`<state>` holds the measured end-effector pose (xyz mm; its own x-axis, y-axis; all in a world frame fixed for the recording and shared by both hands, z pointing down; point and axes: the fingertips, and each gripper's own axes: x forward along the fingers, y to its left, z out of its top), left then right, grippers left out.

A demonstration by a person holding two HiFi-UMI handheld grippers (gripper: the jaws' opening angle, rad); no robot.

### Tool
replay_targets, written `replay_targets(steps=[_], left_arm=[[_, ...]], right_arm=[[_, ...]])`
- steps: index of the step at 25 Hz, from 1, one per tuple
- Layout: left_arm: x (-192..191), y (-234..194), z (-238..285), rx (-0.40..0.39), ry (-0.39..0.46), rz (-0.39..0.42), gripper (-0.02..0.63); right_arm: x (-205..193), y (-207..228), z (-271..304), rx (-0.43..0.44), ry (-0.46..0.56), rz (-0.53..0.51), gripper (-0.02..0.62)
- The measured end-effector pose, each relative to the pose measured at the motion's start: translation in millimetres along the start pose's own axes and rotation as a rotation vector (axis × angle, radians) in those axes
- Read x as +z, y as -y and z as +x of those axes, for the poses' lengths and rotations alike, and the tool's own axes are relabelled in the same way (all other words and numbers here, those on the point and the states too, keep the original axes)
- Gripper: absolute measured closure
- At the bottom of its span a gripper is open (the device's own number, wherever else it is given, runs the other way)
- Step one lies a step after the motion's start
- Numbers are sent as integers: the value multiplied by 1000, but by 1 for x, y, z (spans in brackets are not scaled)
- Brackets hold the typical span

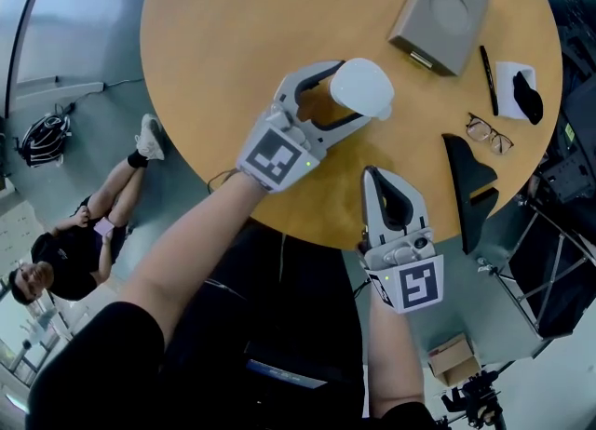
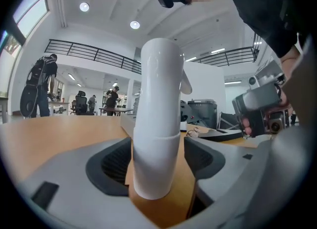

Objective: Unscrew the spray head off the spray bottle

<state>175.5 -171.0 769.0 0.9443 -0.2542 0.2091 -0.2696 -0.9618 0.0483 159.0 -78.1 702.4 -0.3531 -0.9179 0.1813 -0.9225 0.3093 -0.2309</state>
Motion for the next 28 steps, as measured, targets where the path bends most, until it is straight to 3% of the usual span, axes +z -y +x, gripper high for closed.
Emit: replay_targets(steps=[4,6,13,18,25,28], left_arm=[[2,2,10,-5,11,20,252],[2,3,12,-11,15,19,307],[5,13,10,-70,11,30,308],[39,21,-24,-88,-24,14,308],[103,26,-84,-81,-63,-19,308],[137,30,-111,-63,-75,-12,308]], right_arm=[[-1,5,-4,-15,20,42,597],[-2,3,-6,-15,23,46,597],[1,-4,-13,-1,29,51,597],[37,-25,-25,21,37,23,597],[116,-77,-30,142,66,-20,594],[152,-104,-32,206,47,-47,545]])
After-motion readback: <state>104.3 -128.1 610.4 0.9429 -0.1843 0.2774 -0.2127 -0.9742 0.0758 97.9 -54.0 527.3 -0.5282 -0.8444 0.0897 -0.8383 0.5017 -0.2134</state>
